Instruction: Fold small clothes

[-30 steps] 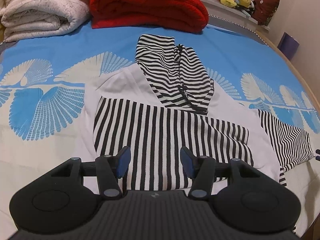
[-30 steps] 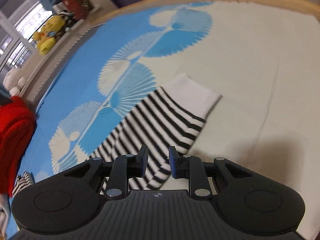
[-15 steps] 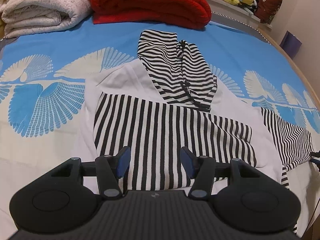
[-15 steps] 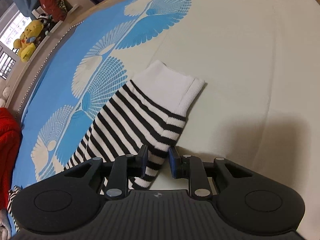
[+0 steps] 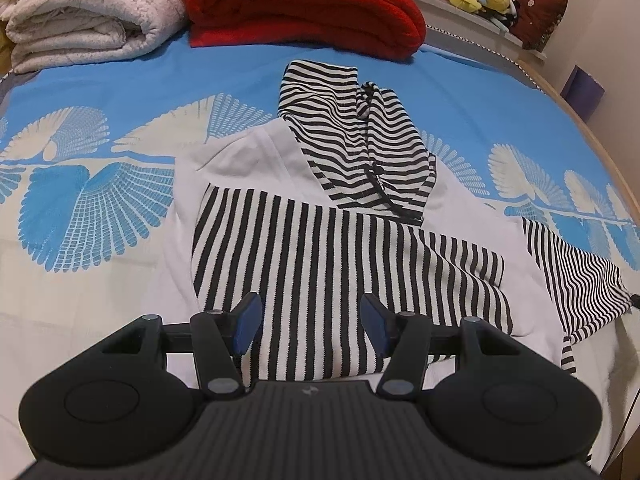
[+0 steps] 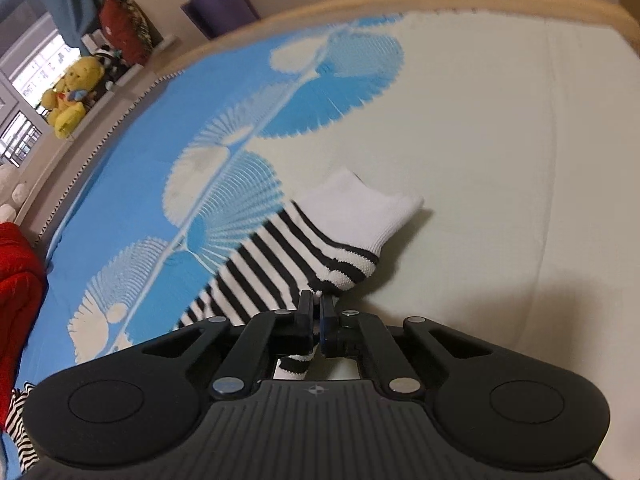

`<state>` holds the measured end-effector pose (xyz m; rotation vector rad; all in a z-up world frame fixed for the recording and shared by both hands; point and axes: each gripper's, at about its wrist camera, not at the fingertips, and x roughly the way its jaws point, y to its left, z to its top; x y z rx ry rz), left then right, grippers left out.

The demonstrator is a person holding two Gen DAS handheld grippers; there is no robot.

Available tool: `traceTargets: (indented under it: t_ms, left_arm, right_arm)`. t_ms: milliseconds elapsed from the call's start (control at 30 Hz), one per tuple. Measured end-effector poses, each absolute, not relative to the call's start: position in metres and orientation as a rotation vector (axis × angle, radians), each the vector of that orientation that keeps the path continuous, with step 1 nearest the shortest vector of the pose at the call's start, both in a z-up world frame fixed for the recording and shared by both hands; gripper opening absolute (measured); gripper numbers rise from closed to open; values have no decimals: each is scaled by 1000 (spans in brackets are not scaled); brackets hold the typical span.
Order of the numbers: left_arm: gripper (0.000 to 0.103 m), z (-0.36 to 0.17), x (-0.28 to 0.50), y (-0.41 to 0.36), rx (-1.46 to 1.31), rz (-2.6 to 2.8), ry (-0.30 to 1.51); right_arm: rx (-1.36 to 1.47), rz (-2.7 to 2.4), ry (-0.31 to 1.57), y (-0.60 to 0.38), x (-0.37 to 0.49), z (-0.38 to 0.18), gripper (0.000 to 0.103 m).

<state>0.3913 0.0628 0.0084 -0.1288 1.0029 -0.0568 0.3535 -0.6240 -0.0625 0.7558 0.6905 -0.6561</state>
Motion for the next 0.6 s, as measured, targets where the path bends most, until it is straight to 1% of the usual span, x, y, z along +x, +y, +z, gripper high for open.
traceTargets:
  t_ms: [200, 333, 467, 533, 567, 600]
  left_arm:
    - [60, 14, 391, 77, -155, -44, 994]
    - [60, 22, 390, 97, -198, -16, 979]
    - [60, 30, 390, 124, -254, 26, 962]
    - [60, 34, 391, 137, -289, 43, 954]
    - [60, 37, 391, 144, -310, 51, 950]
    - [60, 39, 392, 150, -326, 55, 947]
  right_arm:
    - [578, -616, 614, -585, 372, -23, 1]
    - [398, -516, 545, -527, 388, 19, 1]
    - [280, -281, 460, -430, 392, 69, 1]
    - [236, -77, 429, -366, 387, 90, 1]
    - [228, 51, 435, -334, 383, 97, 2]
    - [238, 159, 463, -311, 382, 99, 5]
